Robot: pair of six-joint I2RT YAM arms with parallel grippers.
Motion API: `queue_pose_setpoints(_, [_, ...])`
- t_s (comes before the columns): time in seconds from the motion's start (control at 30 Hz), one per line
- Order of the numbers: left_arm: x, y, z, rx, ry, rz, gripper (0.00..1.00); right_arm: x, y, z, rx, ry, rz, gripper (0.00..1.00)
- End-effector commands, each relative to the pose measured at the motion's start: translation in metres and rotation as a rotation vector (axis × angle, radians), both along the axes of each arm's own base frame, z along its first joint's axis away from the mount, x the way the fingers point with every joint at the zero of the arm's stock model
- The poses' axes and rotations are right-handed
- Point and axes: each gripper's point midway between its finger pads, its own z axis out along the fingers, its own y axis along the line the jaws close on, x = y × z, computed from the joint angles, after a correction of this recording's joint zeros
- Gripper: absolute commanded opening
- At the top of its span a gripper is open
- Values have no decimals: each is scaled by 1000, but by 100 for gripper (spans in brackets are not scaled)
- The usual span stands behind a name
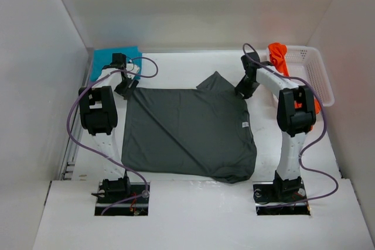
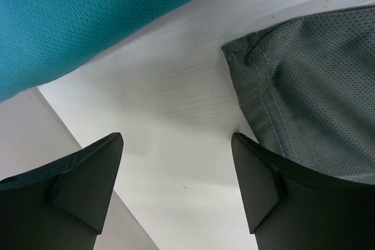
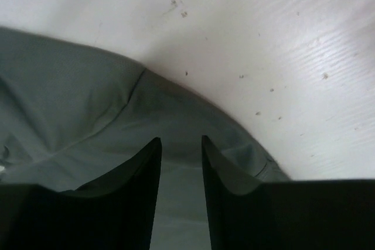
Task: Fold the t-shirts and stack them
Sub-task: Flatten out the tshirt
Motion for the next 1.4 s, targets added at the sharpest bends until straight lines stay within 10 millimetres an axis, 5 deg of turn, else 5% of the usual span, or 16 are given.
queue_pose_setpoints(0.0, [11, -9, 0, -40, -29, -5, 75, 3, 11, 25, 102, -118, -180, 40])
queue_pose_setpoints(0.1, [9, -9, 3, -50, -35, -2, 75, -2, 0, 39, 154, -256, -360, 49])
queue_pose_setpoints(0.37, [-2, -14, -9, -69, -1, 1, 74, -11, 20, 6, 218, -148, -296, 65])
queue_pose_setpoints(0.4, [-3, -14, -9, -71, -1, 0, 74, -11, 24, 1, 226, -136, -279, 100])
queue_pose_setpoints(0.8, [-10, -13, -12, -59, 18, 5, 74, -14, 28, -29, 214, -85, -257, 100])
queue_pose_setpoints(1.1, [-12, -12, -13, -54, 21, 8, 75, -12, 22, -27, 201, -82, -337, 100])
queue_pose_setpoints(1.3, [-13, -9, -15, -61, 23, 21, 74, -15, 27, -21, 171, -93, -261, 64])
queue_pose_setpoints(1.33, [-14, -7, -16, -61, 24, 24, 74, -12, 29, -15, 155, -109, -230, 69])
queue_pose_setpoints(1.37, [-15, -7, -16, -62, 25, 25, 74, -10, 32, -7, 131, -126, -194, 85])
